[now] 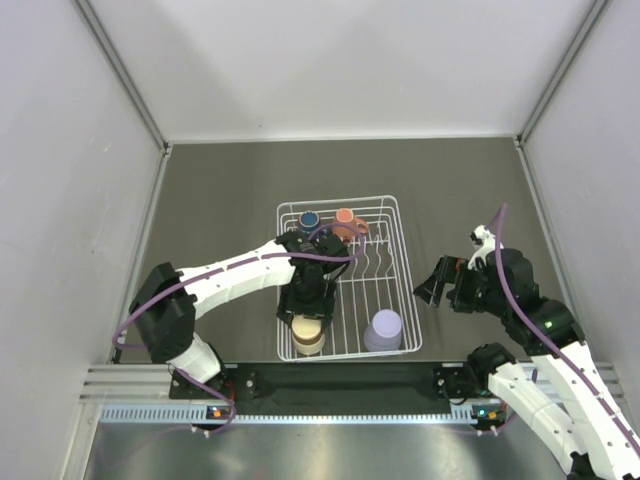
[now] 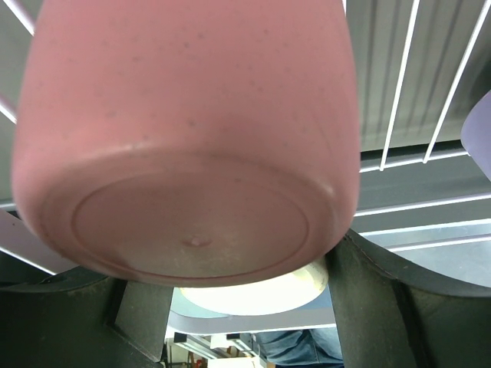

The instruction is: Load the cups into the dish rack

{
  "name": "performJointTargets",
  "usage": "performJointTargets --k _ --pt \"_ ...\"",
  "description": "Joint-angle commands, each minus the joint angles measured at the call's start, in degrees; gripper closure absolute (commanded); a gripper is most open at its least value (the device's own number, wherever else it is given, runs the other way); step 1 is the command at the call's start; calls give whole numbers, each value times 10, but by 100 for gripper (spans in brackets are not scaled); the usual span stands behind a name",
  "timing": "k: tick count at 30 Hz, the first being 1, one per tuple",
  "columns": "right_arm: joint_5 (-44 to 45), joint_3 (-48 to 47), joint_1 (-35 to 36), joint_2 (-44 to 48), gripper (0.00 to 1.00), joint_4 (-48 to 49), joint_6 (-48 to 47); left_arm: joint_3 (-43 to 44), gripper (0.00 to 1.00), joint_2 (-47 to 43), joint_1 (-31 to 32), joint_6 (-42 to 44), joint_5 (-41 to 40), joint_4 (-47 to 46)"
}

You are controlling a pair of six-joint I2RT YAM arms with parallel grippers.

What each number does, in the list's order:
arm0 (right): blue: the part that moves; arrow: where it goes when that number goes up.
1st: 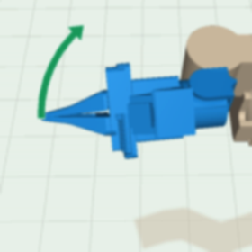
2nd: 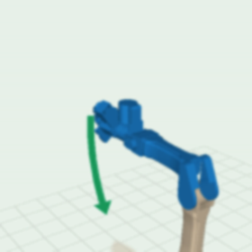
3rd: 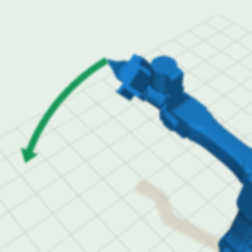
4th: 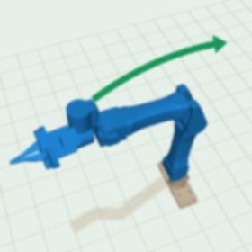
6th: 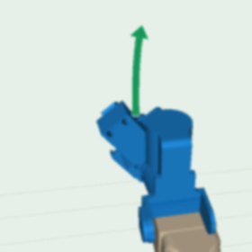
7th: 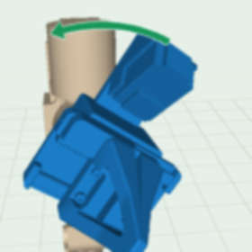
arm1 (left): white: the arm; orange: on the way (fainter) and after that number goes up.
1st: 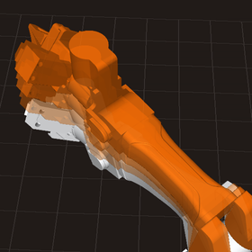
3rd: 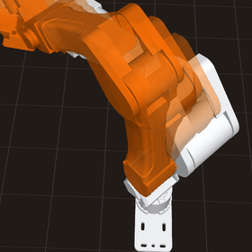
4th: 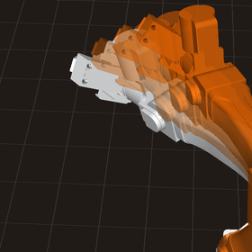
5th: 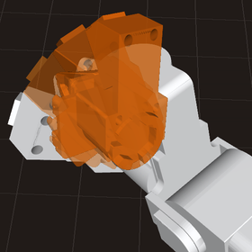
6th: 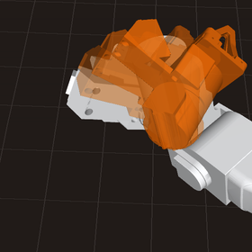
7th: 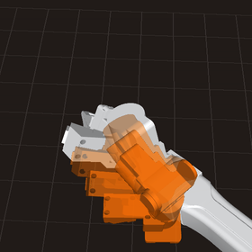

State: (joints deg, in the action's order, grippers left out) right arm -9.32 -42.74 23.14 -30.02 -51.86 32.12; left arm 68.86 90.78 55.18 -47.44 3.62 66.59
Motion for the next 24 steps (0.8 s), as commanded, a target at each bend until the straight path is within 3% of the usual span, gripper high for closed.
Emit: performJointTargets --k 1,11,16,18,24 --pt "-5 -2 2 2 0 25 -1 0 68 -10 1 -4 5 -4" --pt "-8 -1 2 1 0 29 0 10 33 -17 1 -4 10 14" --pt "-10 -1 2 0 0 30 0 20 26 -22 1 -5 15 19" --pt "-13 -2 2 -1 0 31 -1 27 18 -24 1 -5 14 23" --pt "-16 -5 1 -5 0 33 -2 39 13 -31 1 -7 13 33"
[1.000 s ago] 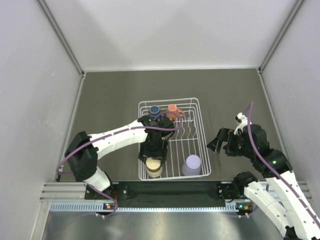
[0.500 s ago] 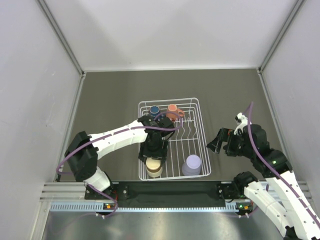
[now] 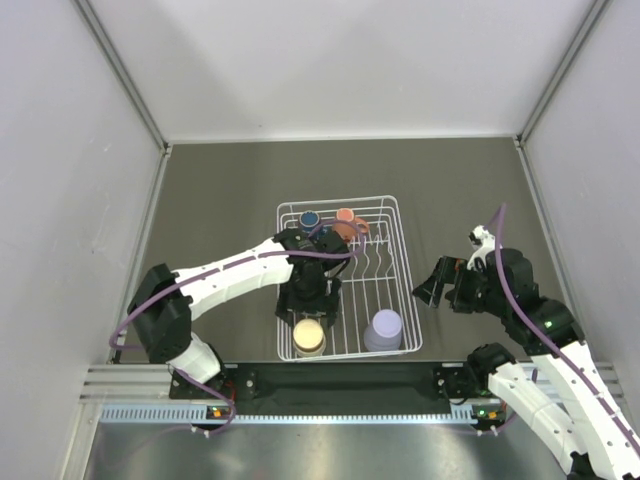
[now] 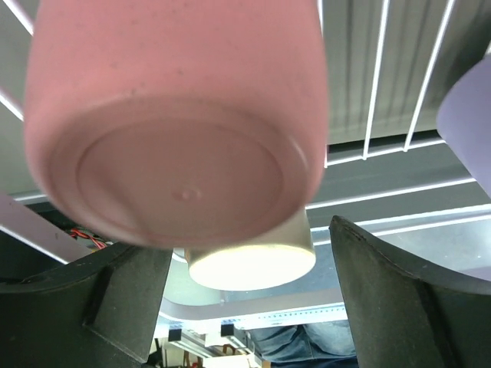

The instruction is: Load the cups into the dish rack

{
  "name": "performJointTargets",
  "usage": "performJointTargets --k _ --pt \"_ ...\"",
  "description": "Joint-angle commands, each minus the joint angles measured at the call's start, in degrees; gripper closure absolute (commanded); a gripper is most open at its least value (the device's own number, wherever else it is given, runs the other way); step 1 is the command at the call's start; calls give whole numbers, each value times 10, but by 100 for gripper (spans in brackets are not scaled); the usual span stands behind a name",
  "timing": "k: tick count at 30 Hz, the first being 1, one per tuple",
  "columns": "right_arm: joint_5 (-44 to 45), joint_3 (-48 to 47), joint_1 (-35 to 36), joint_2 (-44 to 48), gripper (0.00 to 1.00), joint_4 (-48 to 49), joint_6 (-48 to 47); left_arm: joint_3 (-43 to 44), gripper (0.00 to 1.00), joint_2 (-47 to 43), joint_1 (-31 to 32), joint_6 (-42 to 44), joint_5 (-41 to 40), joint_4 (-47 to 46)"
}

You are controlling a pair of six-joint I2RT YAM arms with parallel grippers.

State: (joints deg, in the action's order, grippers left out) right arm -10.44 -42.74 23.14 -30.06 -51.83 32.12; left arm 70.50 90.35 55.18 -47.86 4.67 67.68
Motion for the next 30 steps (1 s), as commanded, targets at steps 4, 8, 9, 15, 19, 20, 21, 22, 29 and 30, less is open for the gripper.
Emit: performJointTargets --k 4,8,9,15,19,20,21,22,29,30 --pt "-9 -4 2 -5 0 34 -2 23 12 -32 1 -4 3 25" --pt "-13 -7 2 -5 1 33 -1 29 13 -39 1 -4 -2 34" --pt "-13 -9 1 -4 0 34 0 32 13 -42 1 -5 -4 36" --pt "-13 -16 1 -11 0 33 -2 56 12 -62 1 -11 -15 56" --pt "-13 -19 2 -16 0 33 -3 82 12 -83 1 -21 -27 69" --pt "-13 -18 1 -17 0 33 -2 86 11 -88 1 -22 -30 69" --pt "-13 -18 2 -18 0 34 -2 94 11 -98 1 -22 -32 69" --pt "-13 -19 2 -18 0 33 -3 97 11 -104 1 -23 -34 69" --pt "1 -22 2 -23 0 31 -9 146 11 -164 -3 -8 -120 73" --pt "5 -23 2 -22 1 31 -11 158 11 -169 -5 -3 -145 68"
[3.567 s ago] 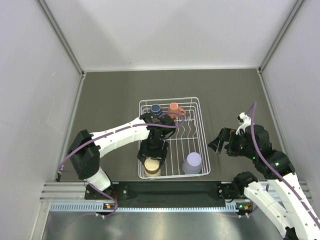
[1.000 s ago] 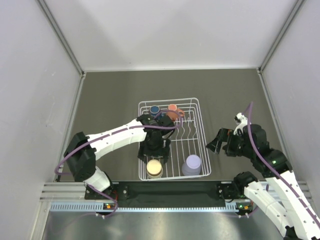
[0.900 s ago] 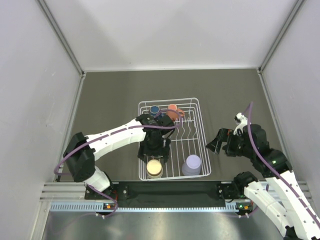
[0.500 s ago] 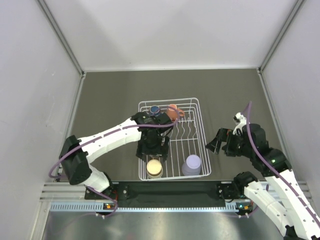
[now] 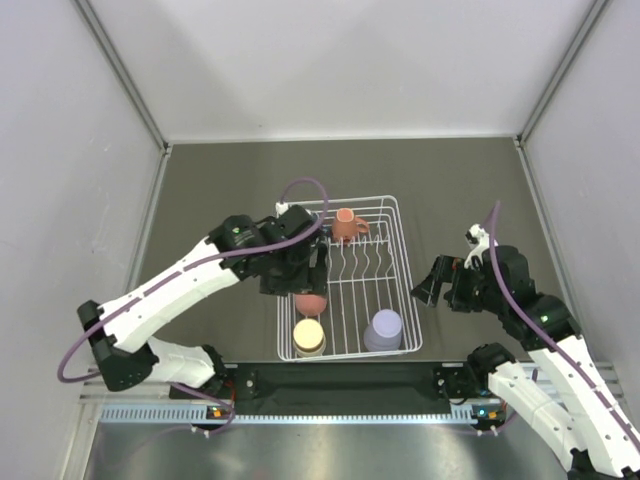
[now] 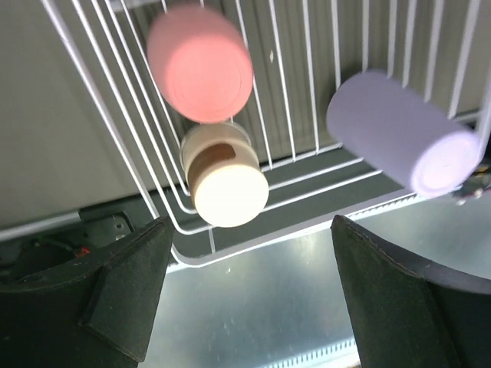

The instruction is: Load the cups into the dish rack

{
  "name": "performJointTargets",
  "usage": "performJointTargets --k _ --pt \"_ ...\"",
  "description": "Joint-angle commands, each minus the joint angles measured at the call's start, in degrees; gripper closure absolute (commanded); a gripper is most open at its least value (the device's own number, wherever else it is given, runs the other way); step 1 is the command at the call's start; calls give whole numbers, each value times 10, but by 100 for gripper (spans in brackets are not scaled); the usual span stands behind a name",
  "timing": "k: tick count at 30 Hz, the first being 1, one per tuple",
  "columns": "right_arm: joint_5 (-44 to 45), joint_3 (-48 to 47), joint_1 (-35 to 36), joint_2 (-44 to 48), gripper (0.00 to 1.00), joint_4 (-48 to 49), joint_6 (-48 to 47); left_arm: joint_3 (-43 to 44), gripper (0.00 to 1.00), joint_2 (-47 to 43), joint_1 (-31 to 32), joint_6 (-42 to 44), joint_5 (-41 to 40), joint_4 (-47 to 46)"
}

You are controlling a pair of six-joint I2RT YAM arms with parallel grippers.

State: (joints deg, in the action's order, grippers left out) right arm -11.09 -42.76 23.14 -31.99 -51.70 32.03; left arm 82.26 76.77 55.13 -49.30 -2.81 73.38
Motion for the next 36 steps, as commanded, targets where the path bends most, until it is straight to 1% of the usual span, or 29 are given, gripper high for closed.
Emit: performJointTargets --k 1,5,9,10,12,13,15,17,20,23,24,26,27,28,29,30,31,32,33,34,35,36 --pt "14 -22 2 -6 0 30 -10 46 11 -39 -6 17 -82 5" --pt "14 -33 2 -19 0 28 -12 46 11 -83 -13 25 -110 -43" --pt "19 -46 2 -26 0 24 -14 12 10 -127 -20 39 -150 -104" --pt "22 -48 2 -27 0 20 -13 5 9 -137 -22 45 -171 -127" --pt "31 -50 2 -28 0 19 -14 -22 7 -171 -25 47 -195 -147" --pt "33 -51 2 -30 0 17 -14 -32 4 -183 -26 49 -206 -171" --pt "39 -49 2 -29 0 16 -14 -68 2 -223 -28 51 -231 -198" --pt "44 -42 2 -26 0 15 -11 -107 2 -258 -29 47 -253 -230" --pt "52 -36 2 -20 0 15 -7 -147 2 -278 -41 44 -251 -263" --pt "60 -35 1 -7 0 14 -6 -167 2 -263 -76 53 -201 -282" --pt "61 -34 2 -4 0 14 -4 -168 1 -259 -109 63 -160 -293" --pt "64 -32 2 9 0 15 -1 -167 1 -248 -148 75 -123 -303" --pt "67 -30 2 12 0 16 1 -169 1 -247 -189 88 -84 -323" --pt "69 -30 2 20 0 17 2 -169 1 -247 -212 94 -58 -333" --pt "70 -26 2 25 0 20 1 -170 1 -239 -265 98 -24 -343" --pt "70 -22 2 29 0 23 2 -172 1 -233 -296 99 50 -351" --pt "73 -15 2 34 0 24 7 -176 1 -221 -328 96 98 -358" --pt "80 -10 2 39 0 26 12 -197 1 -217 -389 91 144 -371" --pt "83 -6 2 44 0 27 15 -212 1 -216 -415 77 187 -406" --pt "85 4 2 47 0 28 21 -247 1 -219 -436 69 258 -424" --pt "80 10 2 48 0 31 21 -267 1 -225 -467 60 283 -443" --pt "78 16 2 57 0 39 22 -285 1 -233 -478 44 309 -466"
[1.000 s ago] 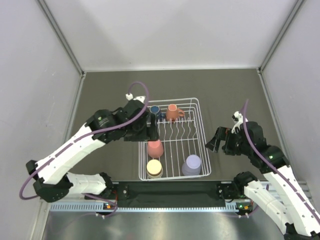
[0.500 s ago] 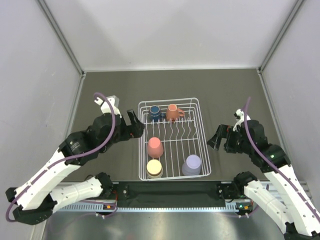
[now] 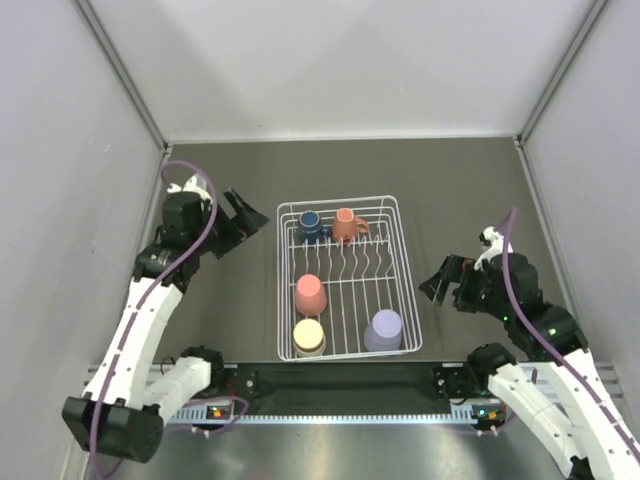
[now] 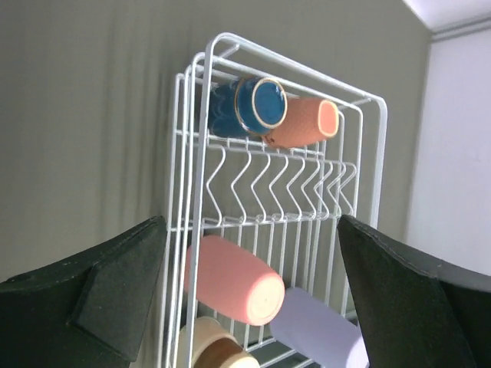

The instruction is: Load the cups into the dish rack

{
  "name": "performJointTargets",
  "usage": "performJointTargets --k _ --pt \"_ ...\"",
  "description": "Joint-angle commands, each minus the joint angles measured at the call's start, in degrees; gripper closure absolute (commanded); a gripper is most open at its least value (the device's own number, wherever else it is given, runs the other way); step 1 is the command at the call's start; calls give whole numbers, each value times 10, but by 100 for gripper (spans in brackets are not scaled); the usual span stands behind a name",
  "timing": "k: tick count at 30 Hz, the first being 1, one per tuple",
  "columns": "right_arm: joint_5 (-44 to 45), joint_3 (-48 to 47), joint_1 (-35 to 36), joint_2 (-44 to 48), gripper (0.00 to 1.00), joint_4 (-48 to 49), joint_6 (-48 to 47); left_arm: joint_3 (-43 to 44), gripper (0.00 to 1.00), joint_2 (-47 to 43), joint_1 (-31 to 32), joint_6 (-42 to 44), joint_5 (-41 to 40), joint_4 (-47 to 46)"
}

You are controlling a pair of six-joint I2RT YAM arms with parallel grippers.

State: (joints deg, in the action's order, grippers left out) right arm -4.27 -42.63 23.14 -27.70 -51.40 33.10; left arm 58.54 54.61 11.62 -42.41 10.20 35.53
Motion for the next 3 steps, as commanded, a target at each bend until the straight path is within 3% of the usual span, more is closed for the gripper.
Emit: performJointTargets --k 1,3 --pt "12 26 2 20 0 41 13 -88 1 -37 -50 -33 207 -132" --pt "13 40 1 55 0 62 12 -133 1 -75 -59 -63 231 -185"
